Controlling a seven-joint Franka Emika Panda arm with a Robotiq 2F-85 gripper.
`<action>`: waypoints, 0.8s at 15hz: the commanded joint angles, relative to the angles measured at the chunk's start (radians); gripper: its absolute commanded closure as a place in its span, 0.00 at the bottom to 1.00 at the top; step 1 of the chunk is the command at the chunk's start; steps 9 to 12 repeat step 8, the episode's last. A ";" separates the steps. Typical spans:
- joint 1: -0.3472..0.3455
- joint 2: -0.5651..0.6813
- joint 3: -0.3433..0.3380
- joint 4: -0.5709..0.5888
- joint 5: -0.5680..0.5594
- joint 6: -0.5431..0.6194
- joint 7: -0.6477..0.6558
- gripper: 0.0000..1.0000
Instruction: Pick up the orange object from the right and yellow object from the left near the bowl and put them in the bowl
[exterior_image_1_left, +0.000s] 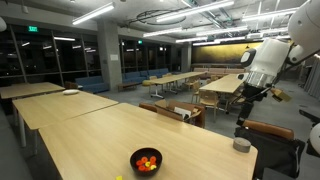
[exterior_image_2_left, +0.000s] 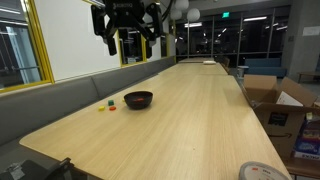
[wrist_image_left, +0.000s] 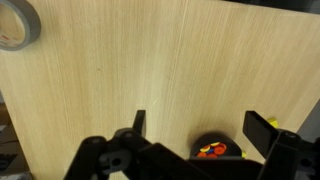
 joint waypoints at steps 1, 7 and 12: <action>-0.065 0.086 0.050 -0.070 0.000 0.031 -0.021 0.00; -0.086 0.069 0.099 -0.076 0.003 -0.001 -0.004 0.00; -0.087 0.075 0.100 -0.077 0.003 -0.001 -0.004 0.00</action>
